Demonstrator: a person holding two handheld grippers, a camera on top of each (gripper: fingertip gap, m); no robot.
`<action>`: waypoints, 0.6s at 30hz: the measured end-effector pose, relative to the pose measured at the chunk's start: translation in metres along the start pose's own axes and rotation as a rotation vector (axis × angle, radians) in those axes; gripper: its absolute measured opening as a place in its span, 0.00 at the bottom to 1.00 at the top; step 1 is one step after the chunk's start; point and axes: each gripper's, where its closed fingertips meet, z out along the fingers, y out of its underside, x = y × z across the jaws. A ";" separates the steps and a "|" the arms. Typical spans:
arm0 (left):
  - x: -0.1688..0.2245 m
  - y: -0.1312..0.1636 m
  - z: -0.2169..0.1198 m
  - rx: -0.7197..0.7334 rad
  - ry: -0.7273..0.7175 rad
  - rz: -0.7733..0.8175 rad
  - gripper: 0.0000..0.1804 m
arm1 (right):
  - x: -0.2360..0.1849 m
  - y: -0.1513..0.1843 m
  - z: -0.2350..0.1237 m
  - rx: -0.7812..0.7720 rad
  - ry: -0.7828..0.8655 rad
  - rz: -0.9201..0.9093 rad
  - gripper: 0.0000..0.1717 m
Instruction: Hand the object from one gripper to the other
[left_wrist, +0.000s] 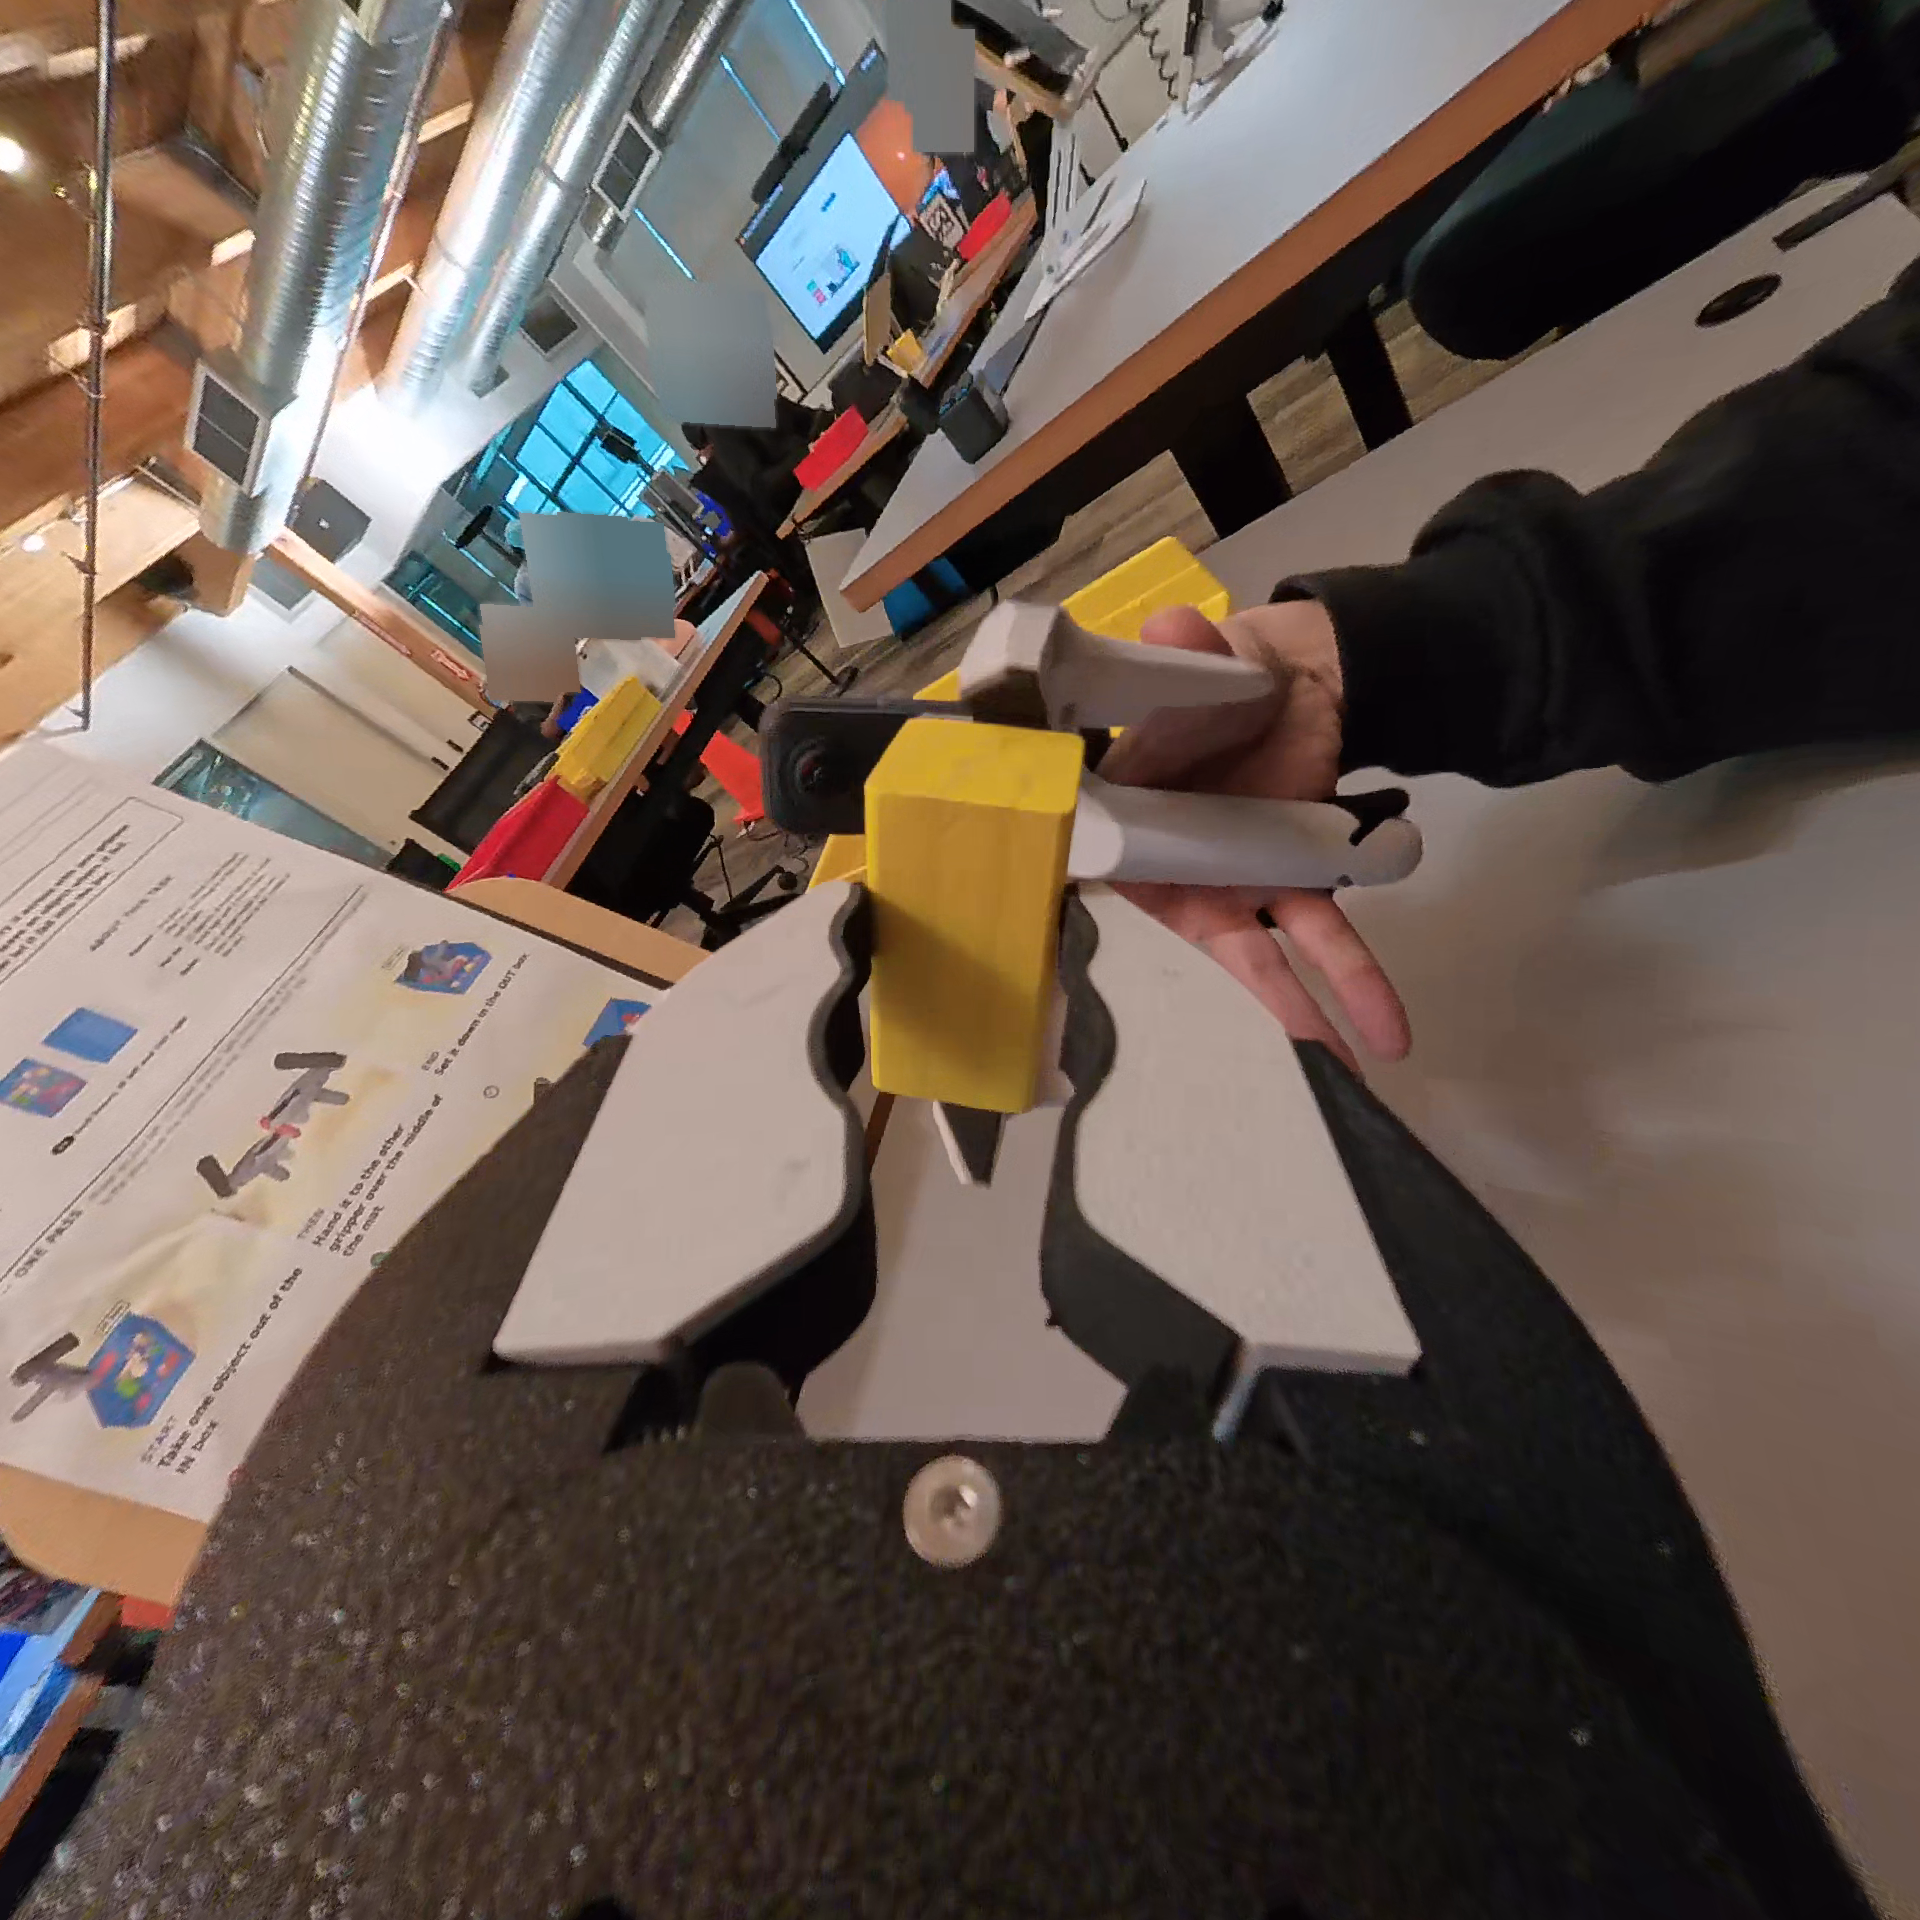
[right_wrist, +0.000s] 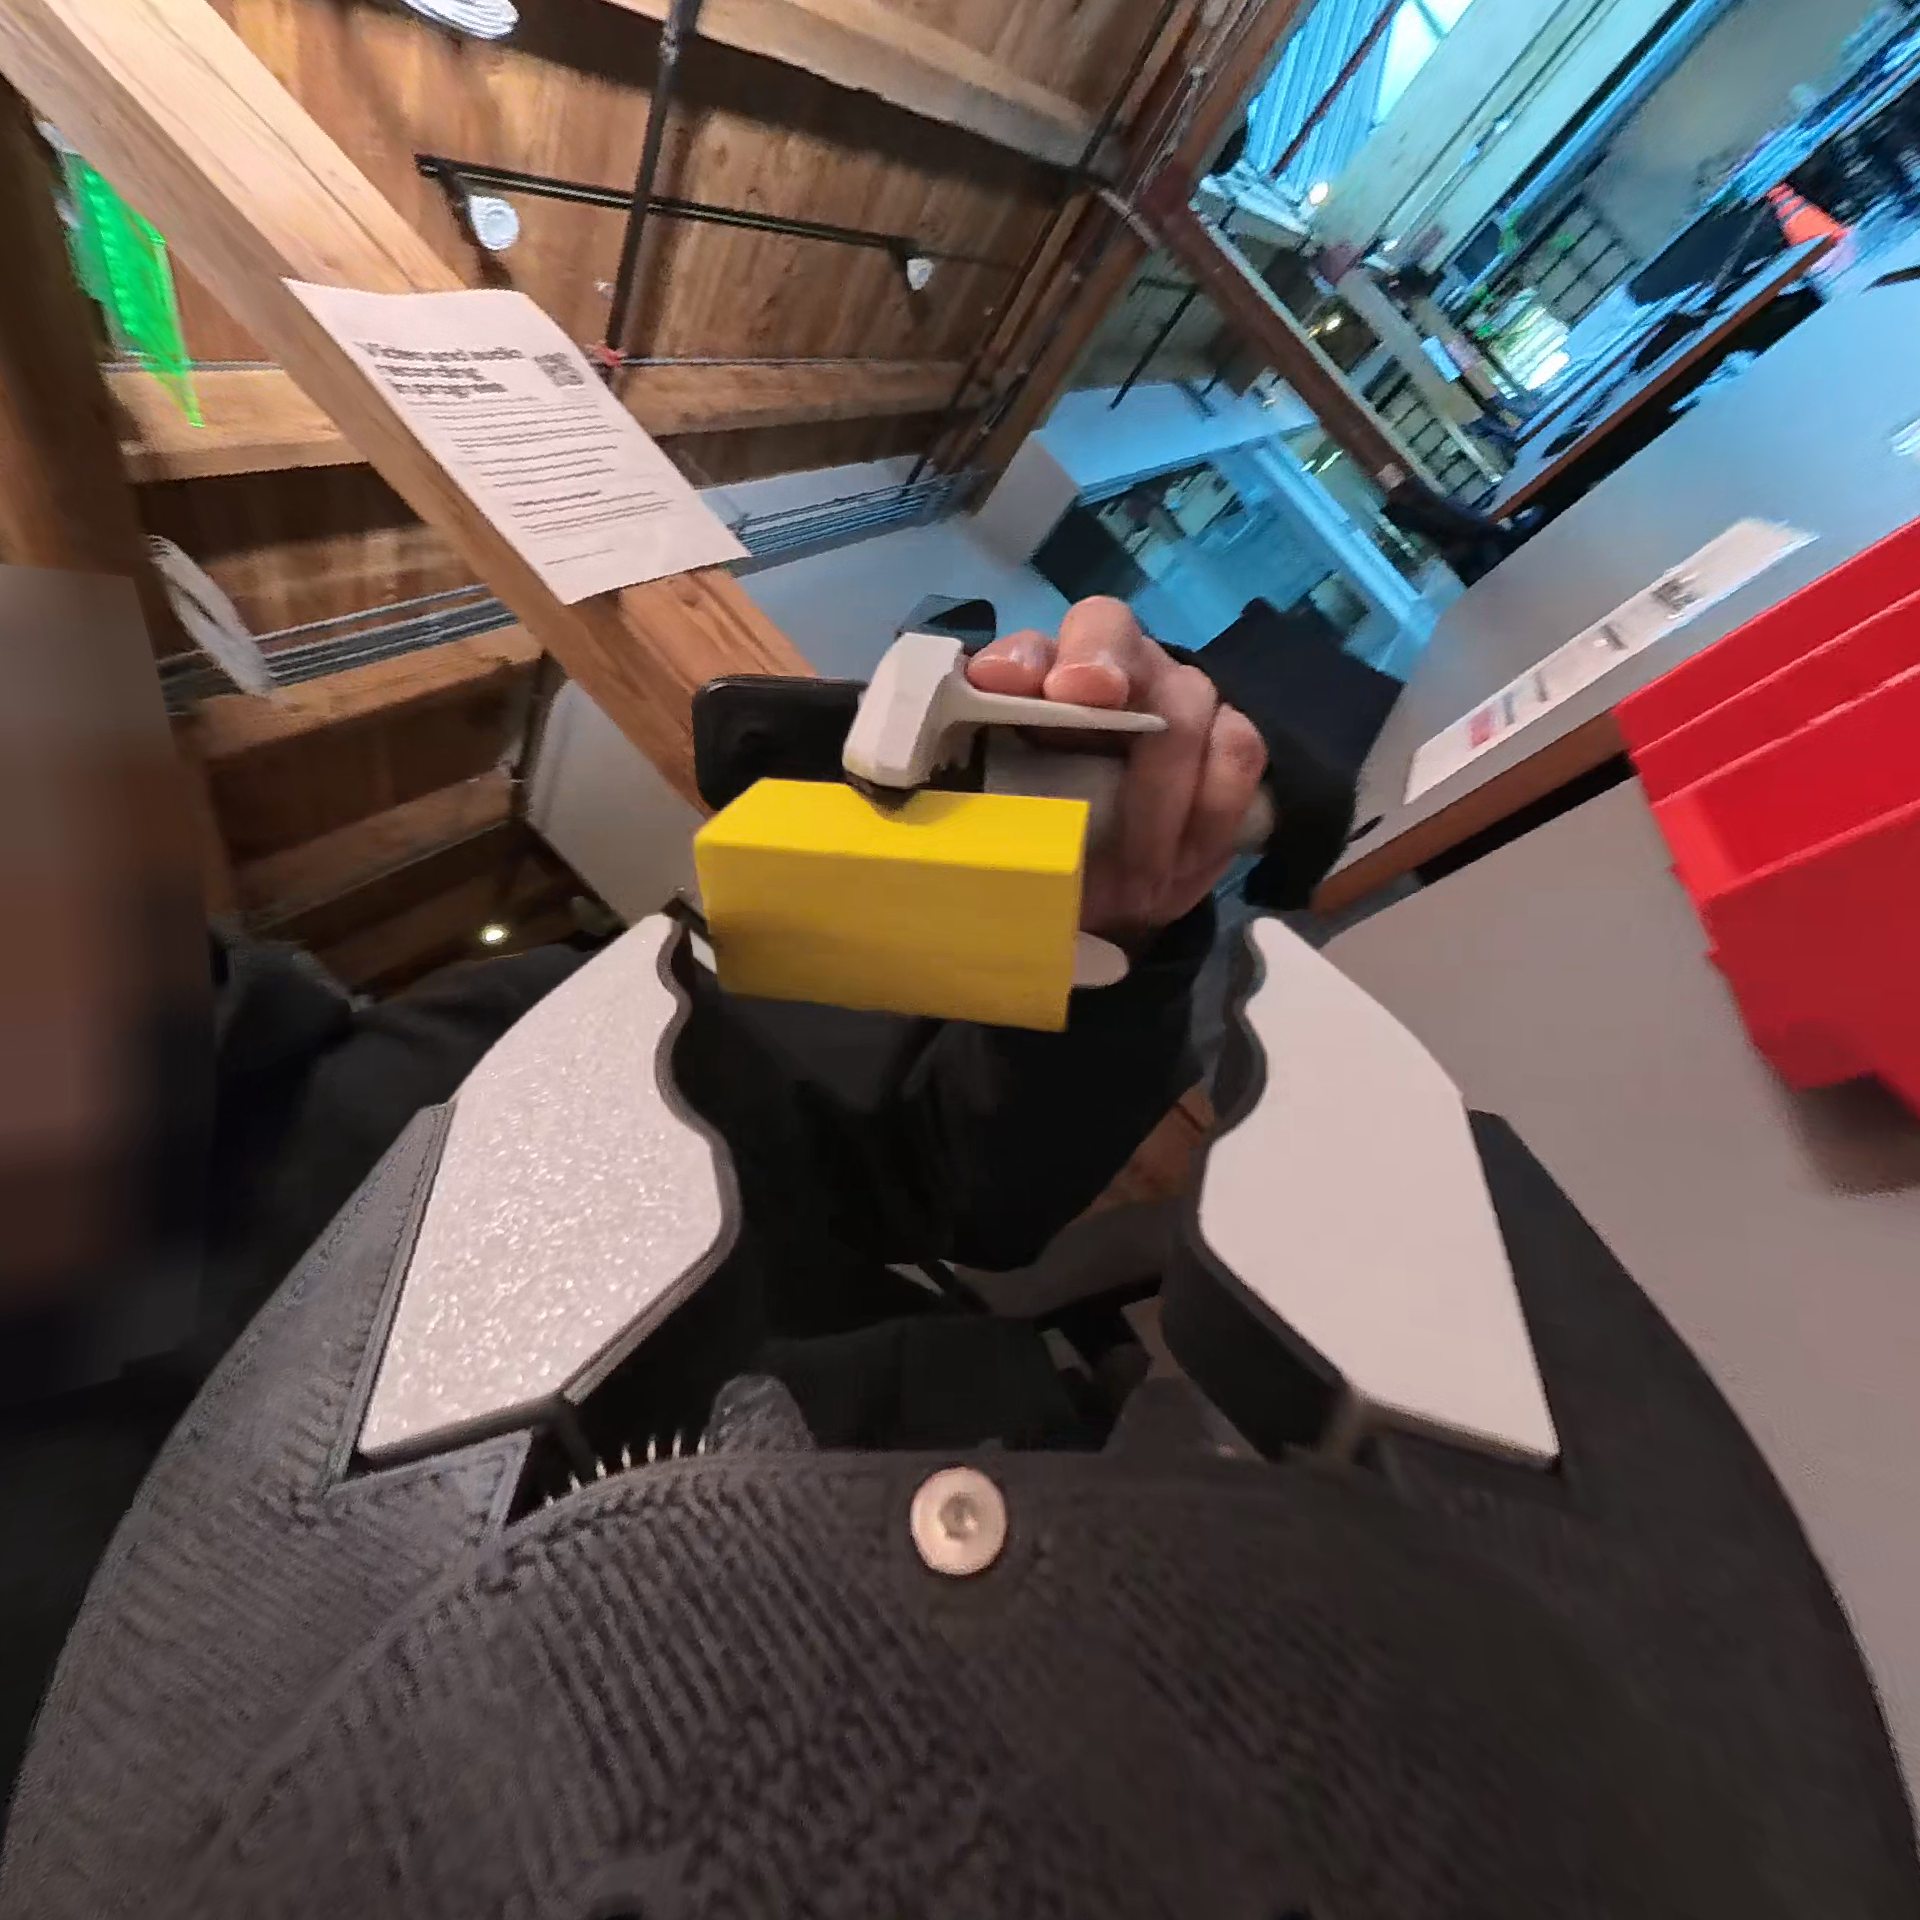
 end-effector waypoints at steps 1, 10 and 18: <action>0.001 0.002 0.001 -0.016 0.001 0.014 0.19 | -0.002 0.001 0.002 -0.002 -0.015 0.004 0.57; 0.004 0.016 0.006 -0.112 -0.025 0.102 0.19 | 0.003 0.003 0.003 -0.033 0.037 -0.015 0.44; -0.011 0.033 0.001 -0.160 -0.232 -0.011 0.32 | 0.038 -0.016 -0.035 -0.121 0.466 -0.424 0.43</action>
